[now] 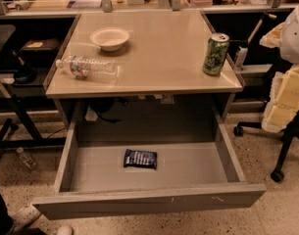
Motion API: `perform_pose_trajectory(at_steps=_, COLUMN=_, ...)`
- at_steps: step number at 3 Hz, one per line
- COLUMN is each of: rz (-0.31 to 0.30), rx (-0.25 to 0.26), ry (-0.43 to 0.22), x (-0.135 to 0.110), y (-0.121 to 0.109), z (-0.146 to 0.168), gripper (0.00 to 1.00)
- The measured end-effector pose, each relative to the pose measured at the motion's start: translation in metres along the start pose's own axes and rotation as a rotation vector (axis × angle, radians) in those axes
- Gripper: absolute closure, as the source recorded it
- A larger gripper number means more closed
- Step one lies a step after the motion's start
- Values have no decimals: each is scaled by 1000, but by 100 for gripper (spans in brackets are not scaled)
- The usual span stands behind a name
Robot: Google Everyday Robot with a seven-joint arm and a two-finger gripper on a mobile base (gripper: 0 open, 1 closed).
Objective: Pick rxbar blueberry from top drawer and place on counter
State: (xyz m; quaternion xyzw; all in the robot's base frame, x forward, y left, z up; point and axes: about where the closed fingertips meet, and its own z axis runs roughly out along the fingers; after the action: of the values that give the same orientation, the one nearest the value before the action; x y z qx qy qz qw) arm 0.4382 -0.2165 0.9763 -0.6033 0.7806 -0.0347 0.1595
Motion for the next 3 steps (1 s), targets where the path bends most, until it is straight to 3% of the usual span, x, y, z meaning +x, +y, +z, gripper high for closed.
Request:
perform_pose_trajectory(at_steps=1, rz=-6, rx=9, ry=-8, x=-4, y=2, z=6, gripper=0)
perform_pose_trajectory(at_steps=2, rz=-11, rx=-4, ry=-13, x=-24, y=11, z=37, gripper=0)
perform_pose_trajectory(at_steps=3, rz=-40, rx=-47, ry=-17, x=-51, y=24, z=77, gripper=0)
